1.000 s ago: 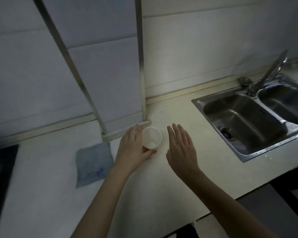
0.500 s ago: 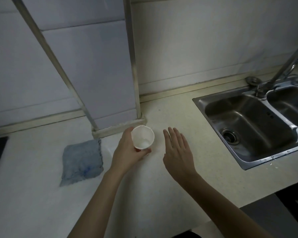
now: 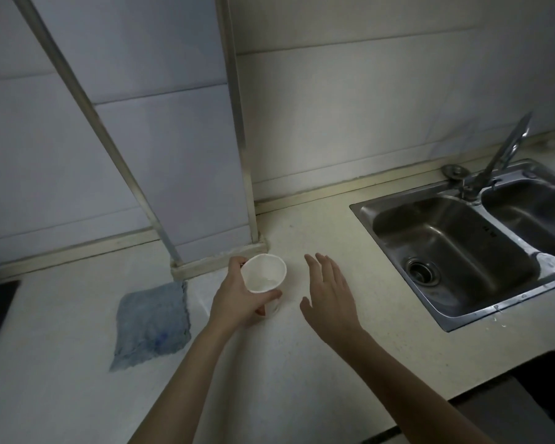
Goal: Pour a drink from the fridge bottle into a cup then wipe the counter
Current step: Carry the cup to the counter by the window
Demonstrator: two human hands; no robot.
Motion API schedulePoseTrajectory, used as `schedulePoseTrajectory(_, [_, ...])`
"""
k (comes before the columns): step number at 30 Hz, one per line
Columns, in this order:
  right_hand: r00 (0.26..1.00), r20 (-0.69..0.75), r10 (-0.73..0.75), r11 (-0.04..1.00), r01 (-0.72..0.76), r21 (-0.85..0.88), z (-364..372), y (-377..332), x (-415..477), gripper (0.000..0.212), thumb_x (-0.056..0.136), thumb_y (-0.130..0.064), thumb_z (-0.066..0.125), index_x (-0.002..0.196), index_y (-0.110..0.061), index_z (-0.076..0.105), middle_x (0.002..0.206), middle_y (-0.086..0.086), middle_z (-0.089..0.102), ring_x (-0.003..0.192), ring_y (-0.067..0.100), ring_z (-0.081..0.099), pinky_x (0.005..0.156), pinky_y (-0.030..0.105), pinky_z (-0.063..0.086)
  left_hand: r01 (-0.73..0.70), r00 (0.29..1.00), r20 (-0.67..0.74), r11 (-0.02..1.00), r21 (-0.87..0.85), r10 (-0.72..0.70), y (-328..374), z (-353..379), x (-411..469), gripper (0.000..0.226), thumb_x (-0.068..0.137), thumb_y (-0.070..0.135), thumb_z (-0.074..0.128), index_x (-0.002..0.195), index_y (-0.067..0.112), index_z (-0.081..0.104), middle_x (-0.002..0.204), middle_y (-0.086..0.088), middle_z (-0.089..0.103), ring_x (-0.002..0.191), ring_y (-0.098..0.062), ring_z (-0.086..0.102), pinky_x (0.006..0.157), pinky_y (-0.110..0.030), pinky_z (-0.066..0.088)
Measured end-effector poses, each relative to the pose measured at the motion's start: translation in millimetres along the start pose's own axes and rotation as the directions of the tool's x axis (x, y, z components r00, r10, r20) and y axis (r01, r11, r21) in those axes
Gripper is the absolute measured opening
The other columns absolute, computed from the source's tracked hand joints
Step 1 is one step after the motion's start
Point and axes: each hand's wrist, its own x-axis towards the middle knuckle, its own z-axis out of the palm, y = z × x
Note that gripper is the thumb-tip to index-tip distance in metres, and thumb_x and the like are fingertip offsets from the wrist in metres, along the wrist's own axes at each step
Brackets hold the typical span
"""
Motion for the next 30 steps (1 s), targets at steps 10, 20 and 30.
schedulePoseTrajectory(10, [0.799, 0.49, 0.35, 0.199, -0.574, 0.794, -78.6, -13.7, 21.0, 0.024, 0.096, -0.01, 0.051, 0.117, -0.001, 0.057, 0.106, 0.018, 0.062, 0.088, 0.025, 0.065, 0.071, 0.028, 0.056, -0.216, 0.976, 0.016, 0.976, 0.006, 0.216, 107.7, -58.0, -16.9, 0.09, 0.043, 0.079, 0.073, 0.114, 0.039, 0.034, 0.11, 0.015, 0.053, 0.102, -0.016, 0.058, 0.083, -0.043, 0.057])
schedulePoseTrajectory(20, [0.792, 0.554, 0.257, -0.237, -0.504, 0.83, -155.6, -18.6, -11.9, 0.02, 0.098, -0.006, 0.044, 0.109, 0.006, 0.054, 0.104, 0.027, 0.065, 0.095, 0.036, 0.066, 0.076, 0.038, 0.056, -0.368, 0.923, 0.077, 0.922, -0.121, 0.378, 193.6, -78.3, -39.5, 0.085, 0.053, 0.042, 0.093, 0.118, 0.028, 0.041, 0.117, 0.009, 0.055, 0.107, -0.015, 0.056, 0.08, -0.034, 0.053])
schedulePoseTrajectory(30, [0.719, 0.488, 0.495, -0.324, -0.369, 0.871, -209.1, 44.9, -98.2, 0.022, 0.096, -0.01, 0.051, 0.109, 0.005, 0.06, 0.104, 0.024, 0.068, 0.092, 0.033, 0.069, 0.084, 0.041, 0.057, -0.349, 0.754, 0.419, 0.849, -0.397, 0.506, 258.5, -15.0, -85.3, 0.079, 0.06, 0.007, 0.088, 0.121, 0.031, 0.044, 0.111, 0.017, 0.054, 0.103, -0.003, 0.053, 0.068, -0.021, 0.048])
